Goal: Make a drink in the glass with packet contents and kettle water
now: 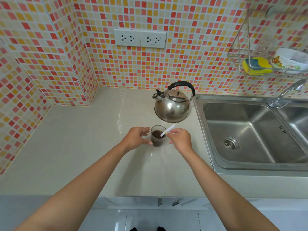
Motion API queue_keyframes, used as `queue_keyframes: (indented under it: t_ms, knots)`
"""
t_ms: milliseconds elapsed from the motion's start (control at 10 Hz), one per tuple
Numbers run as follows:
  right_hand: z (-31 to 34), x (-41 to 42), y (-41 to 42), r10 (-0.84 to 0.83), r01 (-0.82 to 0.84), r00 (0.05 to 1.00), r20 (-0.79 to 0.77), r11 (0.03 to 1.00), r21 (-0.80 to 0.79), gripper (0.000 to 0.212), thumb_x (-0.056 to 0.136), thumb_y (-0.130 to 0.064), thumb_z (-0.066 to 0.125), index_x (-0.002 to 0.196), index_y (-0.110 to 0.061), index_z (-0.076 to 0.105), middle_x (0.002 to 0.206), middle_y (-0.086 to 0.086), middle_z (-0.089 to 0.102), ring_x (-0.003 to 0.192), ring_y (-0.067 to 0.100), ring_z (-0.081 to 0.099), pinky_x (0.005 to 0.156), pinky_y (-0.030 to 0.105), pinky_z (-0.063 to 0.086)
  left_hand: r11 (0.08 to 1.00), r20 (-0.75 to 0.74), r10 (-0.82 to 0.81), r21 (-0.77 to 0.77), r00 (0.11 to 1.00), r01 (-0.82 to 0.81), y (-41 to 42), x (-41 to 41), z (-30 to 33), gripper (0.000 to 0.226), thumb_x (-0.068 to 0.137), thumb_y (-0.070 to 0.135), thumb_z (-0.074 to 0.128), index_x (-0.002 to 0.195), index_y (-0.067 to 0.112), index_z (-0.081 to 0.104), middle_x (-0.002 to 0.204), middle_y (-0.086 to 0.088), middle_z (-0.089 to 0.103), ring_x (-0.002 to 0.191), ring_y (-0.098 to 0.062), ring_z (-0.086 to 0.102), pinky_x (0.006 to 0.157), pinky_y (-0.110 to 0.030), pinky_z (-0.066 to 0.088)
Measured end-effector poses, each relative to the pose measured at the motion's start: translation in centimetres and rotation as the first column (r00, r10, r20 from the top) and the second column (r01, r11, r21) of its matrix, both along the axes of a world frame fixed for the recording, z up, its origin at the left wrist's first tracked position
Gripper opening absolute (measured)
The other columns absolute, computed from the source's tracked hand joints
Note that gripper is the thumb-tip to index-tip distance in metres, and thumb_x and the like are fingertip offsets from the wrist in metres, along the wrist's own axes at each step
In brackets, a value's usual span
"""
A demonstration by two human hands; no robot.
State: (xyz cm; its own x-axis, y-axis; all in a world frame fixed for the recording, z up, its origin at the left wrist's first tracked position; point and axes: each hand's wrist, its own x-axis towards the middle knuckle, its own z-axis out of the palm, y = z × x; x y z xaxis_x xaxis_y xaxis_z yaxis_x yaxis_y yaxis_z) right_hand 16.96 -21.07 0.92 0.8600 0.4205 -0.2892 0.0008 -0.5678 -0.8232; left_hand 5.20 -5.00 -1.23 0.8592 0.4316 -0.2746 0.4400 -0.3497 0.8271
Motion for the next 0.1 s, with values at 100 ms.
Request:
queue_keyframes:
  t_ms: [100]
  knots:
    - [0.32, 0.06, -0.87, 0.017, -0.012, 0.997, 0.080, 0.998, -0.062, 0.046, 0.081, -0.051, 0.063, 0.106, -0.013, 0.067, 0.103, 0.007, 0.070, 0.093, 0.026, 0.067, 0.076, 0.032, 0.052, 0.997, -0.013, 0.046, 0.068, 0.999, -0.045, 0.24, -0.67, 0.80, 0.071, 0.078, 0.029, 0.077, 0.140, 0.012, 0.048, 0.138, -0.005, 0.055, 0.126, -0.016, 0.054, 0.099, -0.027, 0.046]
